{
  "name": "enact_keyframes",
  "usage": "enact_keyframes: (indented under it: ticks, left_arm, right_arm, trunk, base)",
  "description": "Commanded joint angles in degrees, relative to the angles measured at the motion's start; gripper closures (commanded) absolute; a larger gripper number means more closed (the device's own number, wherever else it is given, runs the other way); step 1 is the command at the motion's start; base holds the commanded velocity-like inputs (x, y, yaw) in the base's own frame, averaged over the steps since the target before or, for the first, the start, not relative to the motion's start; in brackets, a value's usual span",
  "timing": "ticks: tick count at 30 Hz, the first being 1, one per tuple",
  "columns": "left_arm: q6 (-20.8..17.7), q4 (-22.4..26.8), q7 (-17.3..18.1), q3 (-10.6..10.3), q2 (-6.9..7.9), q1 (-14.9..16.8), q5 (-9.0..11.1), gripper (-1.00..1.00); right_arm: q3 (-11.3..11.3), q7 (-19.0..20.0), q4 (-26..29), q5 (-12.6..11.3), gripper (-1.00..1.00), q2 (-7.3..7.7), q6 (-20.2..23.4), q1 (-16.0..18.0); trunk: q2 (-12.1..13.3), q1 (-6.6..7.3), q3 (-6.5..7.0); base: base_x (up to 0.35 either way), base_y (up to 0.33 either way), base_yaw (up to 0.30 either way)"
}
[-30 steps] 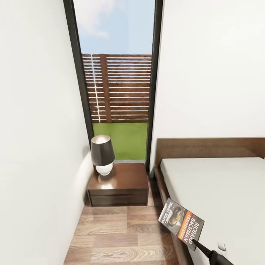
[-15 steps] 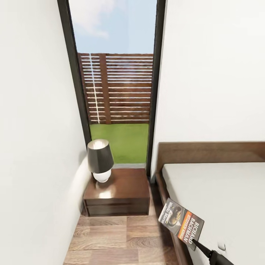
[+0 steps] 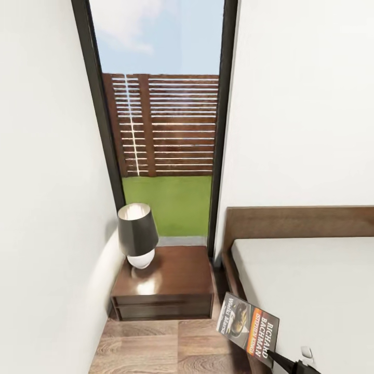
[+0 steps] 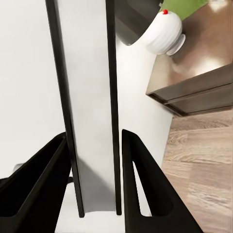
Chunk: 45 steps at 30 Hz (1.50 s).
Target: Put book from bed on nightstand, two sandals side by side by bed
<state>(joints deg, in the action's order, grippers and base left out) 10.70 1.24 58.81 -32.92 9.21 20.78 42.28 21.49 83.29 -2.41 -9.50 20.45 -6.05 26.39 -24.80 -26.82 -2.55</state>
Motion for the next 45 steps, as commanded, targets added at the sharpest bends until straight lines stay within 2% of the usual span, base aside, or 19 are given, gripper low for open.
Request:
enact_keyframes:
  ticks: [1,45]
  left_arm:
    - [0.37,-0.01,0.08,-0.48,0.02,0.05,0.34,-1.0]
    - [0.37,-0.01,0.08,-0.48,0.02,0.05,0.34,-1.0]
  right_arm:
    - [-0.13,0.07,-0.23,-0.5,1.0,0.03,-0.63,0.13]
    - [-0.13,-0.5,-0.23,-0.48,1.0,0.03,-0.63,0.14]
  trunk:
    - [-0.12,-0.06,-0.13]
    - [-0.12,-0.06,-0.13]
  base:
    - [0.306,0.0,0.0]
    - [0.265,0.031,0.0]
